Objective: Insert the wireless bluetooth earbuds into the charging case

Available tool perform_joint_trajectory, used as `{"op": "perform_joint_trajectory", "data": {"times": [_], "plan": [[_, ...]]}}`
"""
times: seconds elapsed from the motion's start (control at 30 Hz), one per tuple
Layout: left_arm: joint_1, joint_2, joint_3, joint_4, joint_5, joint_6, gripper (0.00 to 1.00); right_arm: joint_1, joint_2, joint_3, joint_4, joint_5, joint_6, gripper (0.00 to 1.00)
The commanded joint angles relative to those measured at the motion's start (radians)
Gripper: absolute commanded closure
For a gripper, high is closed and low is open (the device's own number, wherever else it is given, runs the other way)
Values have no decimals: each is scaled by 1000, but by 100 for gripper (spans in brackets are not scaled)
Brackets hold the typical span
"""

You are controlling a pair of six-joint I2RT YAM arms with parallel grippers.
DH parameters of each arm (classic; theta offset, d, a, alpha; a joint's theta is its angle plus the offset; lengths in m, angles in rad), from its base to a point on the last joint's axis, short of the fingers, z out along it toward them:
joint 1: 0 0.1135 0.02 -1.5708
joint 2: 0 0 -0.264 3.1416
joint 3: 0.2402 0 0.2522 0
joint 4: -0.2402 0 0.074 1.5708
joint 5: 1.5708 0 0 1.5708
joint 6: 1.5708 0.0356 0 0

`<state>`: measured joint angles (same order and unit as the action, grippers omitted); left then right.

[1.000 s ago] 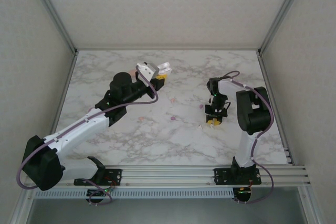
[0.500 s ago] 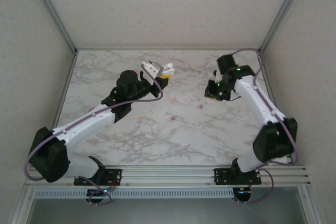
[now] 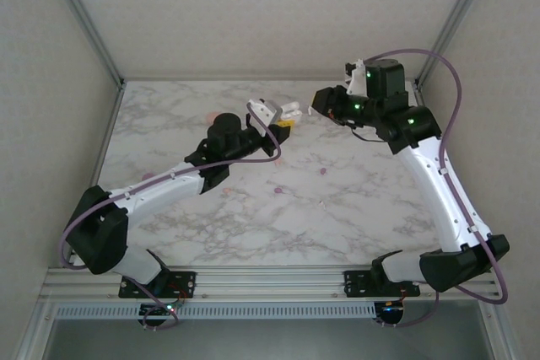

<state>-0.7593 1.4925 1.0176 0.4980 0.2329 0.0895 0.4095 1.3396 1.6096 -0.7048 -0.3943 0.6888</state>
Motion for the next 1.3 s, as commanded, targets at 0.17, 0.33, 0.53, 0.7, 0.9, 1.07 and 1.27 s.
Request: {"op": "perform_joint_trajectory", "data": {"times": [0.17,0.33,0.53,0.7,0.9,1.07,1.27], "plan": [[-32,16,51,93,-9,5,80,49,18,-31,124,15,79,77],[-33,19,57,105,-10,-6,80,68,34,-36,122,21,70,77],[-37,20,64,109,-7,-16,80,88,46,-45,137,24,62,77],[-37,20,64,112,-9,-16,80,103,62,-44,145,39,55,77],[-38,19,60,137,-1,-44,80,125,81,-41,138,75,19,77],[-37,14,52,151,-16,-53,80,140,89,-32,113,105,-25,77],[-38,7,49,158,-30,-48,80,143,107,23,12,103,-94,72]]}}
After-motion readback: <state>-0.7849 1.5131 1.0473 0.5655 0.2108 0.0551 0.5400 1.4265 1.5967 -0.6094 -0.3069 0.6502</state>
